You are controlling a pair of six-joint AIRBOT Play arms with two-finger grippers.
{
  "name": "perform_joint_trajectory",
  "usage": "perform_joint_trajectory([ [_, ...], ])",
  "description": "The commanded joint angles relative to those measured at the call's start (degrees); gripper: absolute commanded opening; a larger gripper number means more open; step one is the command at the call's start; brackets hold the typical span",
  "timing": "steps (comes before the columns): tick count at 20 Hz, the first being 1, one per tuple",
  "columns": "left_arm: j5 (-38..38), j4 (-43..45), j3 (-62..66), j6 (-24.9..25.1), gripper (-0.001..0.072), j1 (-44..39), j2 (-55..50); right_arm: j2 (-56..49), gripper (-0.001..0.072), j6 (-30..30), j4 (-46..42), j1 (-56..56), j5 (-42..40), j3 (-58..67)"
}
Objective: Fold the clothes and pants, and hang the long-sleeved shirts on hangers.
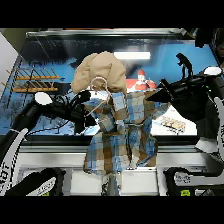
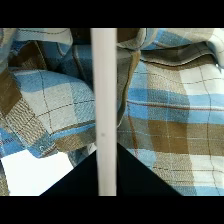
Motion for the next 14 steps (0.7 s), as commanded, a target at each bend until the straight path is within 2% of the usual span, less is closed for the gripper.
perform_joint_trajectory([
  [1,0.07,0.52,0.07,0.07,0.0017,0.02,-0.02,-0.02,0.0019,0.04,0.09,0.02,-0.57,-0.02],
  [3,0.22,0.52,0.07,0.02,0.0019,0.02,-0.02,-0.02,0.0018,0.04,0.09,0.02,-0.66,-0.02],
  [4,0.22,0.52,0.07,0.00,0.0088,0.02,-0.02,-0.02,0.0017,0.04,0.09,0.00,-0.66,-0.02],
  [5,0.59,0.52,0.07,-1.60,0.0320,0.02,-0.02,-0.02,0.0017,0.04,0.09,0.00,-0.66,-0.02],
  [7,1.49,0.52,0.07,-6.40,0.0343,0.02,0.00,-0.02,0.0016,0.04,0.09,-0.02,-0.66,-0.02],
  [14,1.22,0.26,0.07,-17.35,0.0344,3.37,4.15,-0.02,0.0014,1.49,0.09,-0.09,-1.16,-0.02],
])
